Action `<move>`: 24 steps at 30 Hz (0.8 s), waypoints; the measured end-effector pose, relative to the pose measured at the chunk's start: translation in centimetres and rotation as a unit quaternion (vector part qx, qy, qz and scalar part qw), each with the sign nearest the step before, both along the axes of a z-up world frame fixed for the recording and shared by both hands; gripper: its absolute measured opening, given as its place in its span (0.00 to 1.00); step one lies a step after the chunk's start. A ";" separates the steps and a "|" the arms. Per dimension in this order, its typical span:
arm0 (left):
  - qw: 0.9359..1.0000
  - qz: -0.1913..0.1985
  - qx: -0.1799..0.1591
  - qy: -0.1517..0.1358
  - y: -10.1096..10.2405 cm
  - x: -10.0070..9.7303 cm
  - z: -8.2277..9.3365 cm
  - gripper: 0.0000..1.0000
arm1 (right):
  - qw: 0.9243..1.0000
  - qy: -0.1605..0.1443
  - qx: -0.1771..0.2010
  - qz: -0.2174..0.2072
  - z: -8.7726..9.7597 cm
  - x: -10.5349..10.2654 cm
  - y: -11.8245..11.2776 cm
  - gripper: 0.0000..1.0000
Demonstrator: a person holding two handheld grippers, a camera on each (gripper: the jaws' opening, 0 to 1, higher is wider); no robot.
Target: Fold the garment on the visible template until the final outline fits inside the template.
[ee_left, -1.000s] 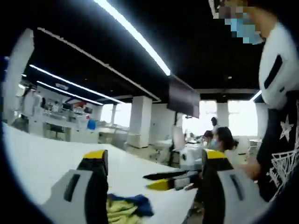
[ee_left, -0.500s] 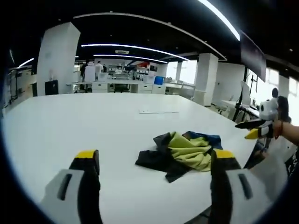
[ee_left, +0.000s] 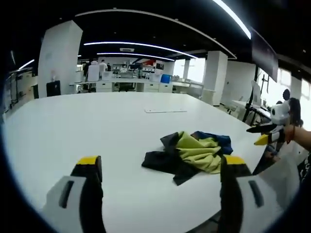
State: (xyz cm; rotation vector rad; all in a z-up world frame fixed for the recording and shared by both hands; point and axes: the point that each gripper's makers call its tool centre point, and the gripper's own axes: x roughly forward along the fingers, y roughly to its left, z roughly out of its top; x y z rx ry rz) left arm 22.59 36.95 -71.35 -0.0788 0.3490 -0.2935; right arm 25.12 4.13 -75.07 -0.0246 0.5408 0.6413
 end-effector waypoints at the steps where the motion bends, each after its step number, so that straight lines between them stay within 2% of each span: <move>1: 1.000 0.000 0.000 0.000 0.0 0.0 0.0 0.99 | 1.000 0.002 0.000 -0.001 0.0 -0.1 0.0 0.99; 20: 1.000 0.000 -0.007 0.011 0.2 -0.1 -0.1 0.99 | 1.000 0.011 0.012 -0.022 -0.1 -0.1 -1.1 0.99; 24: 1.000 -0.006 -0.008 0.019 0.2 0.5 -0.1 0.95 | 0.999 0.014 0.018 -0.026 0.2 0.3 -1.3 0.99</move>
